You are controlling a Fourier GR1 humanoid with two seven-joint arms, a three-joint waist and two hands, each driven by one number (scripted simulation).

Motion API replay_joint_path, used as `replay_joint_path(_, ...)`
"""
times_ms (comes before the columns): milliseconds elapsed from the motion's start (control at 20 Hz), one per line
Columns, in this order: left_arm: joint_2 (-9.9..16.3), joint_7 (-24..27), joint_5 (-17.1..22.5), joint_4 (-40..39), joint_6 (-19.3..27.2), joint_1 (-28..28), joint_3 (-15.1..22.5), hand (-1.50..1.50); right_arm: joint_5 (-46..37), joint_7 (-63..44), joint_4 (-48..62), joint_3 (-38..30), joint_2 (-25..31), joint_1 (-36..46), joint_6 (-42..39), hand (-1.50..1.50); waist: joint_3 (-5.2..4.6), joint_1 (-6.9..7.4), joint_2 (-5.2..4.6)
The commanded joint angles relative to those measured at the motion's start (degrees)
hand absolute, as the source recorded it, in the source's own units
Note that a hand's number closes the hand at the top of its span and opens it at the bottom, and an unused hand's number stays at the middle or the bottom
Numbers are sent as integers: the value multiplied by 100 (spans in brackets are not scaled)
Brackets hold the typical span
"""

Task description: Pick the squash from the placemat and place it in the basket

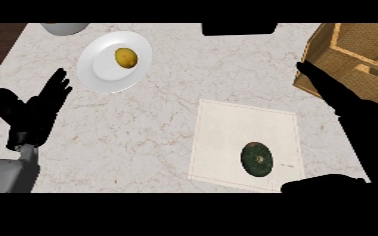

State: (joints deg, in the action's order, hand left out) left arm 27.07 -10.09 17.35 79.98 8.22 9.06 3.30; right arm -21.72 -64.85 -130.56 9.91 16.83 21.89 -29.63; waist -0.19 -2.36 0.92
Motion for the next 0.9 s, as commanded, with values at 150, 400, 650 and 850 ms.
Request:
replay_joint_path(150,-18,219,-46,28,-195,-183,-72,0,399,-1290,-1723,-342,226,-1039,-299,-150,13,97,-39)
replay_joint_path(400,71,-250,-66,87,-261,185,-178,0,-197,-1007,-1906,256,-18,-1549,31,-150,15,151,-59)
replay_joint_path(650,-193,-71,-238,-121,-128,187,-123,0,-1055,849,-1293,99,69,-2458,526,-150,24,137,-70)
replay_joint_path(850,-427,286,-368,-31,-127,-182,30,0,-1440,1662,-583,76,63,-2415,1086,-150,24,205,-74)
